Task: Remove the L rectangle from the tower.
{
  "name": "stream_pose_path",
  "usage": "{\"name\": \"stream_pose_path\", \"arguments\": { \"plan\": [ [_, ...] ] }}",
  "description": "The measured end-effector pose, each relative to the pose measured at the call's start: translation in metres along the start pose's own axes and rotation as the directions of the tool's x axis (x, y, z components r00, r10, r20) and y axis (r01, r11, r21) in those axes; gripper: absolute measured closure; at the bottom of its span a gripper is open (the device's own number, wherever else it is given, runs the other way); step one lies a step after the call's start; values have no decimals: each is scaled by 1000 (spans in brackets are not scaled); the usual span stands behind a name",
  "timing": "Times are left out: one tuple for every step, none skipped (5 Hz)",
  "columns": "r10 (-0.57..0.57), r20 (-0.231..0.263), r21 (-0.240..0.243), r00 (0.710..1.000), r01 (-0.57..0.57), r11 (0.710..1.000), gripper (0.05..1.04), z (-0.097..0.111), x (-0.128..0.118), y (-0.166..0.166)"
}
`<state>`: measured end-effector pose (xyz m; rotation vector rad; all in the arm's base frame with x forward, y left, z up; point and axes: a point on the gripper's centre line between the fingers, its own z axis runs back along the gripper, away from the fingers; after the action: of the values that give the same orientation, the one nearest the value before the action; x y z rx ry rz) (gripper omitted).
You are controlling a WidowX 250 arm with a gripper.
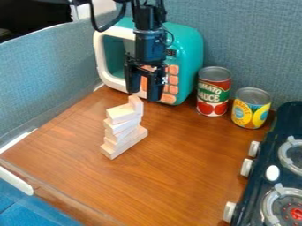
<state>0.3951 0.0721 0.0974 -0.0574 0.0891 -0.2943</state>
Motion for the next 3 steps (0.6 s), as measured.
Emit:
{"name": "stream_pose_path", "arguments": {
  "plan": [
    [-16, 66, -51, 998, 19, 998, 83, 10, -9, 5],
    [-14, 35, -38, 999, 15, 999, 83, 10, -16, 10],
    [-14, 15, -25, 1000, 15, 1000, 83, 11, -17, 8]
  ]
}}
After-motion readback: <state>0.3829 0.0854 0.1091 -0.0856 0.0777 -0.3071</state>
